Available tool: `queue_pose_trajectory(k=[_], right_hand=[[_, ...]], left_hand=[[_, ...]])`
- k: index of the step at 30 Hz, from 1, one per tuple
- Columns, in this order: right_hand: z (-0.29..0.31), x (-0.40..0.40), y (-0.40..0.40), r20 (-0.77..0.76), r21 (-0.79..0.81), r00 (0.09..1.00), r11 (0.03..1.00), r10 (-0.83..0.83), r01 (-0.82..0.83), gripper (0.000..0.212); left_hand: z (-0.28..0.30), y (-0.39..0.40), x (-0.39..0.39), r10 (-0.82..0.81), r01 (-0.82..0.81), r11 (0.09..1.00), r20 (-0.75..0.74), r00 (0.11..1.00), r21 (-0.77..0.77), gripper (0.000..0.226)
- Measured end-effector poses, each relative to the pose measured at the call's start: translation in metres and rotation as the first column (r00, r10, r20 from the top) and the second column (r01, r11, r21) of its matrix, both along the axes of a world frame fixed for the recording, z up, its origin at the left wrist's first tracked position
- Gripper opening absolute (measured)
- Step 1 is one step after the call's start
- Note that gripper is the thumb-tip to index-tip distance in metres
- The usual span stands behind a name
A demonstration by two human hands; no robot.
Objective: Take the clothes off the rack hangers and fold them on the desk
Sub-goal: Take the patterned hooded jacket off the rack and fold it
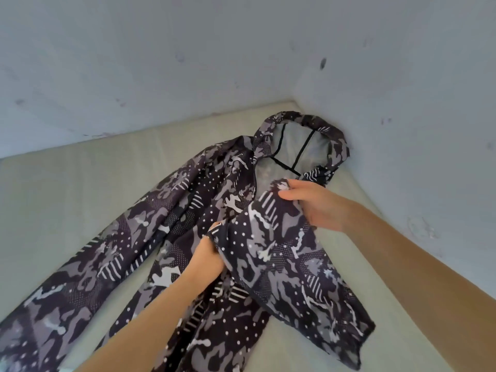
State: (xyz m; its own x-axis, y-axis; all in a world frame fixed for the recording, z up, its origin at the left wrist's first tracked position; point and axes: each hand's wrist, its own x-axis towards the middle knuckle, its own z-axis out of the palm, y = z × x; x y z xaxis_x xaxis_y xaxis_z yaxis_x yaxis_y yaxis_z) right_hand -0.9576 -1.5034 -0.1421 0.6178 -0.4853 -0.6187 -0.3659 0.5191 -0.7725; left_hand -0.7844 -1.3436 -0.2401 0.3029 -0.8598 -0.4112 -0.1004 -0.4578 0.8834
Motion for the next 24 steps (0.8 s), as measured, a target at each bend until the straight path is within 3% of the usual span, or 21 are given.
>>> queue_pose_trajectory(k=[3, 4, 8, 11, 15, 16, 18, 20, 22, 24], right_hand=[[-0.014, 0.038, -0.024, -0.085, -0.013, 0.996, 1.0, 0.024, -0.025, 0.044], [-0.018, 0.048, -0.031, -0.138, -0.032, 0.99, 0.998, 0.04, -0.045, 0.049], [-0.042, 0.077, -0.045, -0.308, -0.151, 0.941, 0.969, 0.14, -0.194, 0.056], [-0.065, 0.089, -0.051, -0.442, -0.296, 0.869, 0.878, 0.224, -0.377, 0.069], [-0.095, 0.085, -0.051, -0.544, -0.531, 0.833, 0.729, 0.097, -0.431, 0.043], [-0.102, 0.082, -0.049, -0.558, -0.591, 0.829, 0.684, 0.036, -0.428, 0.039], [-0.113, 0.077, -0.037, -0.566, -0.699, 0.821, 0.573, -0.078, -0.427, 0.036], [-0.122, 0.075, -0.022, -0.569, -0.783, 0.808, 0.398, -0.151, -0.477, 0.038], [-0.129, 0.072, -0.012, -0.601, -0.794, 0.779, 0.243, -0.178, -0.557, 0.044], [-0.139, 0.065, -0.007, -0.668, -0.744, 0.722, 0.139, -0.181, -0.654, 0.051]], left_hand=[[0.001, -0.008, 0.017, 0.026, -0.043, 0.997, -0.253, 0.967, -0.063, 0.047], [-0.001, -0.01, 0.023, 0.073, -0.093, 0.994, -0.261, 0.963, -0.064, 0.052], [-0.013, -0.012, 0.042, 0.276, -0.276, 0.96, -0.01, 0.961, -0.049, 0.022], [-0.027, -0.012, 0.05, 0.321, -0.32, 0.947, -0.027, 0.947, 0.029, 0.016], [-0.032, -0.008, 0.054, 0.351, -0.342, 0.934, -0.099, 0.931, 0.102, 0.017], [-0.03, -0.007, 0.055, 0.315, -0.312, 0.948, -0.062, 0.947, 0.055, 0.022], [-0.026, -0.003, 0.057, 0.121, -0.096, 0.99, 0.26, 0.958, -0.105, 0.041], [-0.029, -0.003, 0.06, 0.007, 0.204, 0.944, 0.633, 0.774, -0.259, 0.039], [-0.035, -0.007, 0.067, -0.031, 0.396, 0.874, 0.779, 0.626, -0.283, 0.025], [-0.047, -0.006, 0.08, -0.072, 0.481, 0.841, 0.829, 0.554, -0.248, 0.028]])
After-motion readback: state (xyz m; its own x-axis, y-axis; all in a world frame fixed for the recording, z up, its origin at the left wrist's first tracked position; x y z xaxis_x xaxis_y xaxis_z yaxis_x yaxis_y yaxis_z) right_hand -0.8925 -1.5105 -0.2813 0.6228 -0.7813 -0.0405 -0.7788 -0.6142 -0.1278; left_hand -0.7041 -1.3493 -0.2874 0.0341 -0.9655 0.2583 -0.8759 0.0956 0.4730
